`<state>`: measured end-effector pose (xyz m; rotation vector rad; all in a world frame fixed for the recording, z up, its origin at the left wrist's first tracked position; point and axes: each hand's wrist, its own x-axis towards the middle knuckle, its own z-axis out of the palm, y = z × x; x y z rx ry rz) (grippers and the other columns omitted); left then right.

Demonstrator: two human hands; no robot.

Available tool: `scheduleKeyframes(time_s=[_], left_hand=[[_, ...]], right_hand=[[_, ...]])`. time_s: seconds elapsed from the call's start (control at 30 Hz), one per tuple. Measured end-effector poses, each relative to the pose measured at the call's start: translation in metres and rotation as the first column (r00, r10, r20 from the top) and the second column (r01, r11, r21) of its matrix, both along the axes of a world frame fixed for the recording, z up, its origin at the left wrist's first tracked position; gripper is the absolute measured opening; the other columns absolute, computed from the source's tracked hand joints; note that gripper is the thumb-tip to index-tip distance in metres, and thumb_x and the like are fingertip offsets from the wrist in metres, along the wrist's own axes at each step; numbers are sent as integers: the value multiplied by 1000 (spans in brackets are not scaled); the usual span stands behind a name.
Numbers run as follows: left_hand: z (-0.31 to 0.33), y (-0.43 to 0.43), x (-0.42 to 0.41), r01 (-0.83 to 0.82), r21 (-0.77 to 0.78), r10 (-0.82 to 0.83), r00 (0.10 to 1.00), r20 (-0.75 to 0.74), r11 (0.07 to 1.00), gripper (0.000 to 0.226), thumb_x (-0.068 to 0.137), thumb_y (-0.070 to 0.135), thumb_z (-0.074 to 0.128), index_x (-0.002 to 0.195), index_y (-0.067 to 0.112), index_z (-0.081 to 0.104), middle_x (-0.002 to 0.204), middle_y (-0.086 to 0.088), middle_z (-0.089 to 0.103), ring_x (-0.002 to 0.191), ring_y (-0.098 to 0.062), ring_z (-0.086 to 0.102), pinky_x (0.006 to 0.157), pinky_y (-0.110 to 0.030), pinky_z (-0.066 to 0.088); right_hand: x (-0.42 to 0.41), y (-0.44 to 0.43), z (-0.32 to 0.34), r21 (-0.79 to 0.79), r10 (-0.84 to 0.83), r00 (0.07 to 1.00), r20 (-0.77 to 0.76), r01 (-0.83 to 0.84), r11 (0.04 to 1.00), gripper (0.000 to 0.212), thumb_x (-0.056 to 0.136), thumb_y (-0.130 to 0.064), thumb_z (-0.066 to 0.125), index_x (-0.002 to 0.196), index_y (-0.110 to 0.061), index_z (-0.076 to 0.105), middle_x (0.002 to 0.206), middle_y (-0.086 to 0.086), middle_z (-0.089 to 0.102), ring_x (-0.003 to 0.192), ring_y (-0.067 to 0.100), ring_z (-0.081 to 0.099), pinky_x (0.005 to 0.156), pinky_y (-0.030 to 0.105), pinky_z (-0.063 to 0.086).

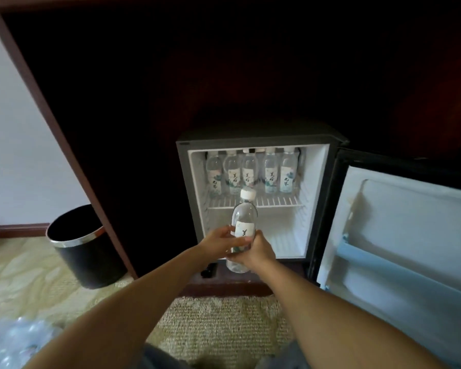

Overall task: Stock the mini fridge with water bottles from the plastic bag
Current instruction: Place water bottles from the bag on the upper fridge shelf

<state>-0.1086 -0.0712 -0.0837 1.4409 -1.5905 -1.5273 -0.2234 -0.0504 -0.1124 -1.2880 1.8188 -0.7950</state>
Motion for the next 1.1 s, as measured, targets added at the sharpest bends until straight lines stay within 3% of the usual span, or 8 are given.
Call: scheduleKeyframes(time_s=[0.1, 0.3, 0.57, 0.83, 0.93, 1.0, 1.03, 1.1], left_hand=[[-19, 1, 11, -64, 21, 64, 998, -6, 998, 52, 75, 31, 78, 118, 8, 60, 114, -11, 66, 106, -23, 64, 92, -40, 53], [-24, 4, -1, -92, -76, 88, 994, -61, 993, 49, 74, 32, 80, 116, 13, 62, 109, -5, 68, 100, -18, 66, 90, -39, 54], [-20, 16, -24, -53, -98, 46, 996, -73, 994, 46, 75, 32, 79, 114, 15, 60, 100, 0, 66, 94, -16, 64, 82, -31, 54], [-21, 19, -55, -46, -94, 38, 996, -82, 994, 53, 76, 31, 78, 120, 11, 58, 117, -9, 65, 107, -24, 62, 93, -43, 52], [-28, 17, -56, -37, -74, 31, 997, -77, 997, 55, 75, 30, 79, 121, 11, 56, 118, -7, 64, 106, -25, 62, 89, -43, 54], [-38, 15, -54, -49, -68, 45, 997, -55, 996, 52, 75, 28, 79, 119, 13, 57, 113, -5, 64, 102, -23, 63, 79, -37, 57], [-44, 14, -52, -61, -71, 57, 997, -47, 996, 49, 75, 27, 80, 116, 13, 58, 110, -4, 65, 99, -22, 64, 74, -34, 56], [-59, 7, -46, -98, -71, 94, 994, -53, 993, 44, 74, 24, 81, 111, 14, 60, 102, -1, 67, 98, -21, 65, 69, -27, 54]], right_hand=[[5, 4, -4, 39, 73, 996, -60, -71, 997, 69, 64, -32, 86, 118, -19, 46, 117, -3, 63, 105, 21, 61, 87, 35, 52], [0, 9, 1, -19, -3, 1000, 2, 3, 1000, 54, 68, -20, 83, 102, -23, 42, 103, -4, 61, 99, 22, 61, 87, 38, 52], [-26, 28, 6, -59, 45, 998, -52, -48, 997, 69, 67, -21, 85, 121, -13, 44, 117, 2, 62, 108, 25, 60, 94, 41, 49], [-57, 29, 5, -95, 25, 995, 97, -16, 995, 54, 72, -6, 81, 108, -18, 42, 104, -2, 58, 92, 17, 58, 55, 10, 45], [-59, 26, -8, -79, 5, 1000, 1, -5, 997, 56, 74, -15, 80, 116, -15, 45, 103, -4, 60, 97, 18, 59, 78, 25, 50], [-57, 20, -23, -66, -4, 999, -41, 1, 998, 53, 75, -17, 78, 117, -15, 45, 103, -3, 62, 100, 21, 60, 83, 33, 50], [-55, 16, -32, -58, -11, 1000, 4, 11, 998, 48, 77, -17, 77, 115, -16, 47, 103, -2, 63, 100, 22, 60, 83, 35, 52], [-46, 7, -45, 15, -122, 953, 279, 123, 992, 24, 88, -19, 65, 108, -16, 52, 101, 0, 65, 106, 27, 60, 80, 39, 56]])
